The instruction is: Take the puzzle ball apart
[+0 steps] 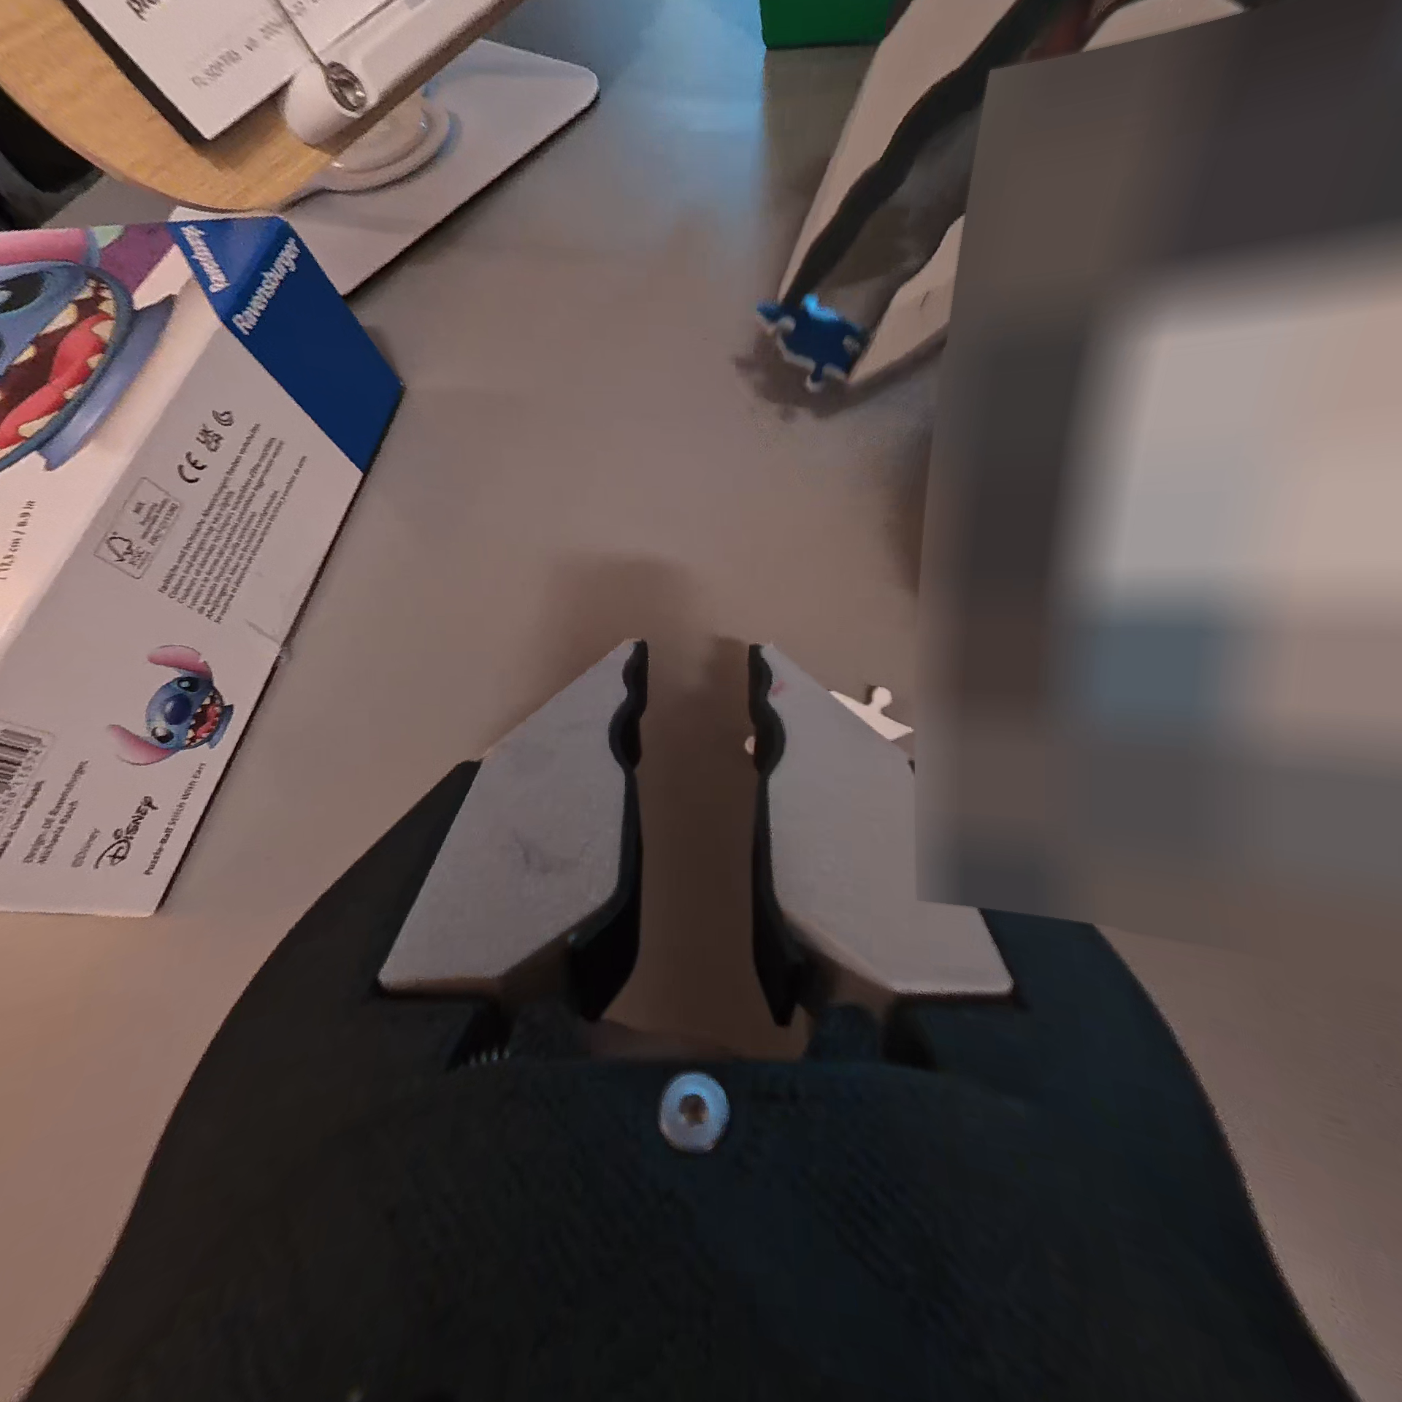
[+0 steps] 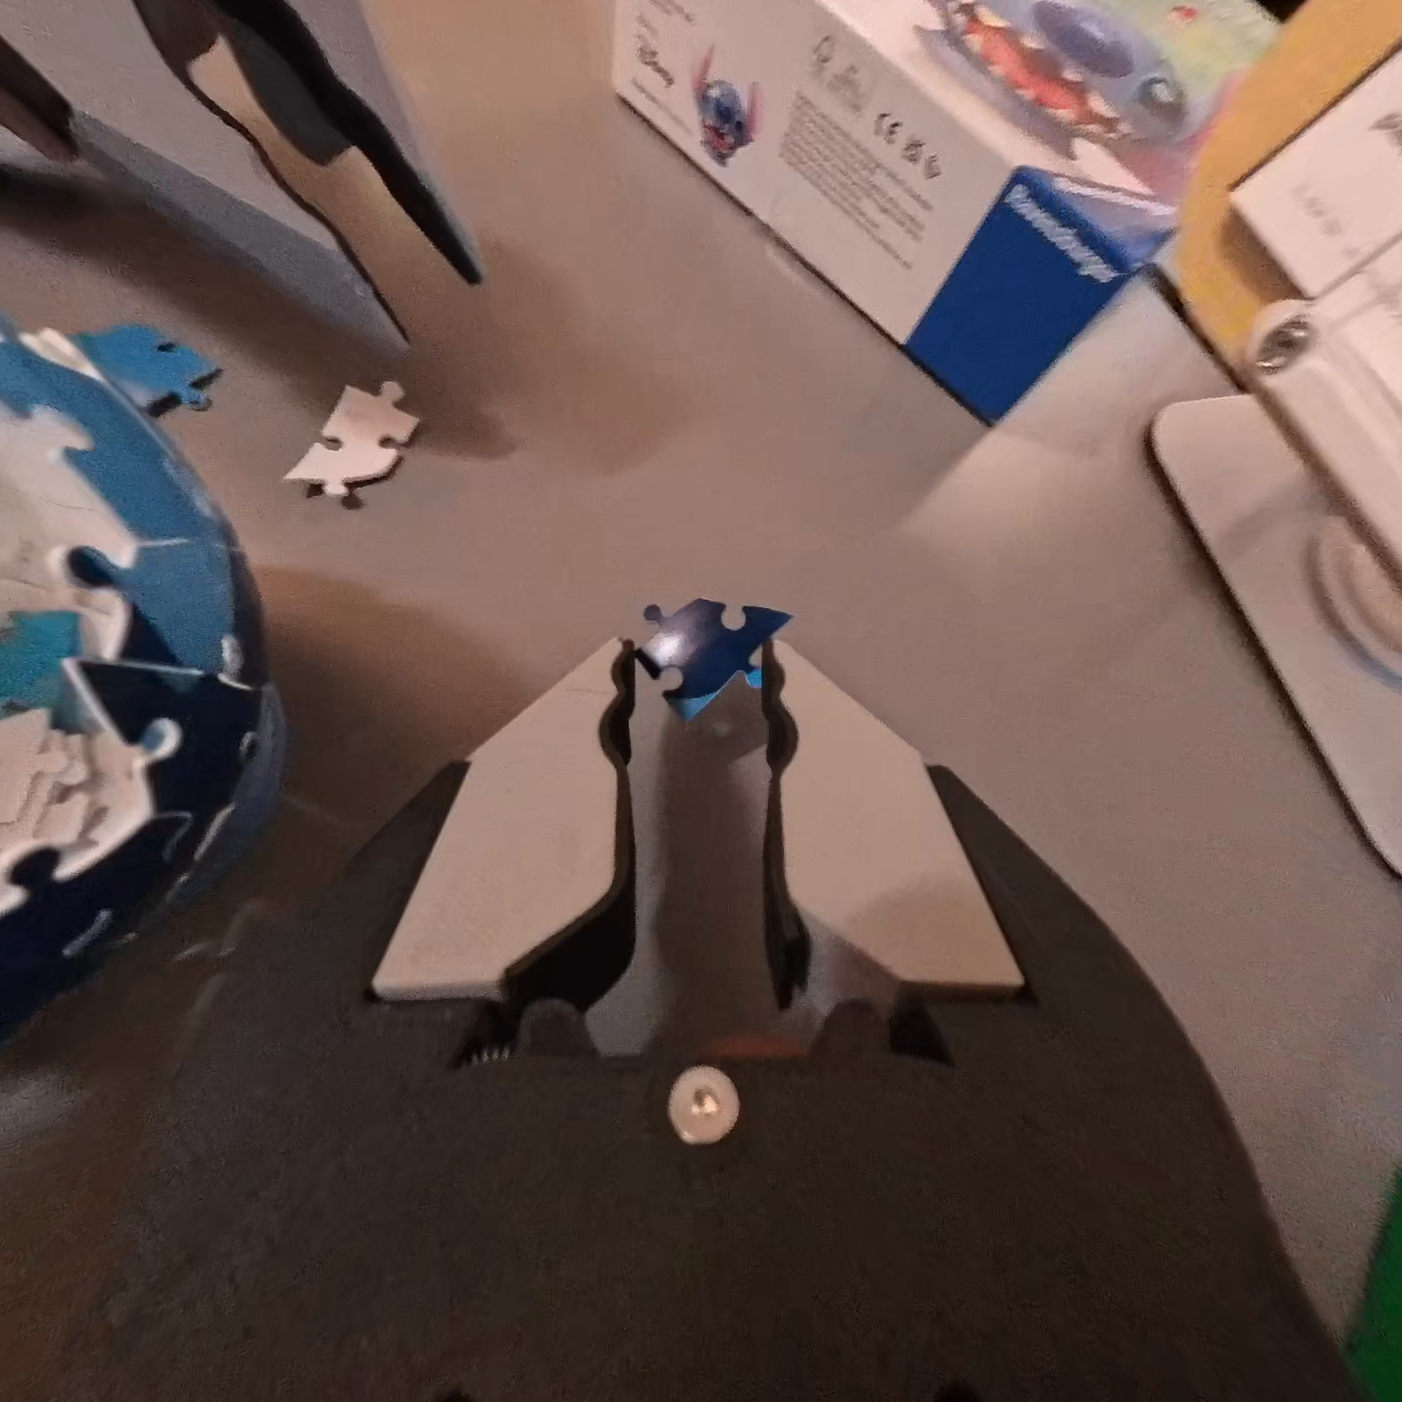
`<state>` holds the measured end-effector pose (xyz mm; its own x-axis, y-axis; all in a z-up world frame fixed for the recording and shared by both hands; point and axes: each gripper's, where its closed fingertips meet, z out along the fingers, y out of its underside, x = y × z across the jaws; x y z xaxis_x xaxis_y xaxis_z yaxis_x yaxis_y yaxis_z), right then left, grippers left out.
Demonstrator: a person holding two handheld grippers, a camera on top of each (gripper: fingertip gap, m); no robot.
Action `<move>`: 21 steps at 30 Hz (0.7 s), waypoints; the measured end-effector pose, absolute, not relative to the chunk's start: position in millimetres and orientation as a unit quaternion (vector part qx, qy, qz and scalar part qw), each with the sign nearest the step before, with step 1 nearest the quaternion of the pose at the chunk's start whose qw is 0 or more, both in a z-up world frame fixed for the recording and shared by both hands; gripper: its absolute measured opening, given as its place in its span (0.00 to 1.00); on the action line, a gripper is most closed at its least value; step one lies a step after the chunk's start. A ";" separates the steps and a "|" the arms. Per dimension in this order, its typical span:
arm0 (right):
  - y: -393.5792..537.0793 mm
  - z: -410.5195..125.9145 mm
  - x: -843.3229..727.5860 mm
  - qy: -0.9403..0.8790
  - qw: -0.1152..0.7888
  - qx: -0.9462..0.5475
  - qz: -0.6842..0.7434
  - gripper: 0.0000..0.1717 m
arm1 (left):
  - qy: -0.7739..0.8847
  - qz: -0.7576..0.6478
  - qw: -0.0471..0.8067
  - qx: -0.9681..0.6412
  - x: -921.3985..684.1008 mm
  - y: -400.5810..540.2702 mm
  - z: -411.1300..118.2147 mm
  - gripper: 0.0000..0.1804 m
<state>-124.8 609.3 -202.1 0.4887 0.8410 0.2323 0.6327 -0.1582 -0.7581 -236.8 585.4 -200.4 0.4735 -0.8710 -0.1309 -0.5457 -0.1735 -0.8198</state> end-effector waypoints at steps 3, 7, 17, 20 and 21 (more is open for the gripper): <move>621.1 -179.3 -90.8 -0.454 0.468 -0.756 0.059 0.17 | 0.463 -0.191 0.445 -0.742 -238.0 590.0 -195.8 0.13; 630.0 -129.4 -22.6 -0.375 0.518 -0.769 0.003 0.17 | 0.446 -0.187 0.462 -0.744 -240.3 595.8 -191.5 0.13; 663.9 -99.9 174.4 -0.191 0.409 -0.889 -0.071 0.30 | 0.417 -0.175 0.473 -0.756 -246.9 604.8 -188.0 0.13; 641.8 -83.0 107.9 -0.252 0.468 -0.847 -0.005 0.26 | 0.421 -0.177 0.473 -0.754 -249.9 604.4 -187.0 0.13; 630.6 -85.3 75.4 -0.289 0.468 -0.835 0.033 0.25 | 0.420 -0.178 0.474 -0.753 -250.9 604.8 -186.4 0.13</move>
